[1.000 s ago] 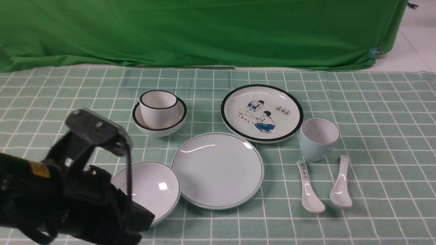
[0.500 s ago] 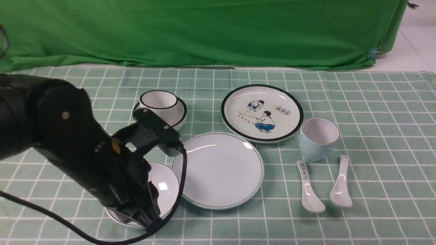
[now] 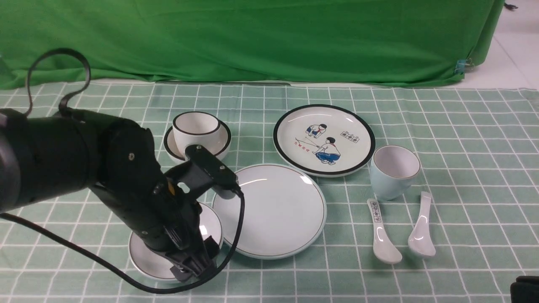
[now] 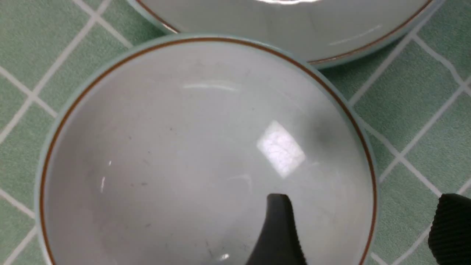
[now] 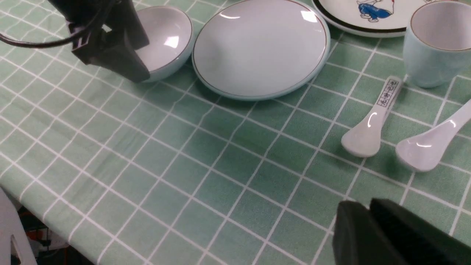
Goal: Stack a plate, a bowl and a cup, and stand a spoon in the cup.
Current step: Use the left arm to grab a blue rice bowl, then use the left arm to put the blue rice bowl into the blue large plate in the middle
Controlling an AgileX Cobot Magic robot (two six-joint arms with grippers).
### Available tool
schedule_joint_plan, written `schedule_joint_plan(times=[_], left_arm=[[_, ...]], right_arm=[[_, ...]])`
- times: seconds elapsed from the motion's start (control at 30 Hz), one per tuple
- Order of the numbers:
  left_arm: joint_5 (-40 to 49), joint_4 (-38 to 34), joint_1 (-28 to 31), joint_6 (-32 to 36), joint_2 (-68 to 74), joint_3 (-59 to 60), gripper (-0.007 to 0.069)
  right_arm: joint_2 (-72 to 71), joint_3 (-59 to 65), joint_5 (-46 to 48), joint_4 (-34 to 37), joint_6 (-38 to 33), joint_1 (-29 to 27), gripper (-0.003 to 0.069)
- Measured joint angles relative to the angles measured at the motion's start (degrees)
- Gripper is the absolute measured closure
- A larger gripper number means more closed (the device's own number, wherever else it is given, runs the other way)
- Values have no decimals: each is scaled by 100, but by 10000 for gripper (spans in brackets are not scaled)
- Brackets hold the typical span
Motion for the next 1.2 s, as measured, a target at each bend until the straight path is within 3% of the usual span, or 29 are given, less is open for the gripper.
schedule_joint_plan(times=[0.27,0.33,0.37,0.47,0.57,0.87,1.2], left_arm=[[-22,17,-14,128,498,0,207],[-24,31,-14,151,574,0,295],[-24,31,-14,149,575,0,303],[25,13,-14,208,580,-10,488],[70,72,-27,172,510,-109,552],[799,158,-136,-455,-212,-867,601],[681,1043,-1211,-413,919,-2120,601]], right_arm=[[0,0,0,0,-11,6,573],[0,0,0,0,-17,6,573],[0,0,0,0,-17,6,573],[0,0,0,-50,-24,6,573],[0,0,0,-74,-24,6,573],[0,0,-64,-151,-24,6,571],[0,0,-289,-397,-55,6,569]])
